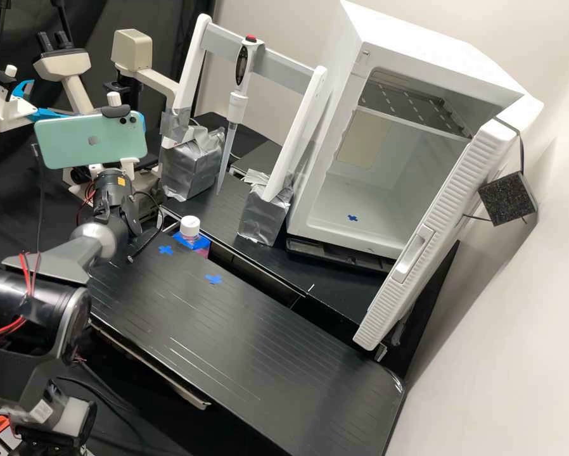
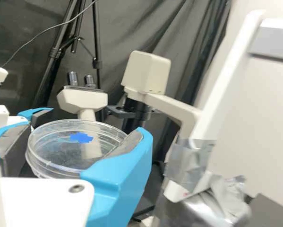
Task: Move the petri dish to the microscope
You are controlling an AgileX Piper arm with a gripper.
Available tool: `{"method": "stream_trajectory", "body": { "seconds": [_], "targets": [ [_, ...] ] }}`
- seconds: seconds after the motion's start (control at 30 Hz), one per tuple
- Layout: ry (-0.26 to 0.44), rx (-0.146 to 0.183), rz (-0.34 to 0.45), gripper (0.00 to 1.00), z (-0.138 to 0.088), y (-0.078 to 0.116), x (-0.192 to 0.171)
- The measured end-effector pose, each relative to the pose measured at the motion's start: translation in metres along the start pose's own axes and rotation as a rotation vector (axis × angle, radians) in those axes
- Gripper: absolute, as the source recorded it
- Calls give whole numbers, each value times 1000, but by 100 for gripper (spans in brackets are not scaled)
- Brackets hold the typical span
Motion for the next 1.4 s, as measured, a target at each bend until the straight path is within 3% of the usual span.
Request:
{"method": "stream_trajectory", "body": {
  "seconds": [0.17, 0.43, 0.83, 1.03, 1.2, 1.4],
  "targets": [
    [-17, 4, -45, 0, 0, -14, 28],
    [-101, 17, -82, 0, 9, -31, 75],
    [-159, 55, -81, 0, 16, -39, 125],
    [-209, 64, -125, 0, 22, -52, 145],
    [-240, 45, -173, 0, 28, -64, 154],
    [-255, 66, -173, 0, 29, -62, 163]
  ]
}}
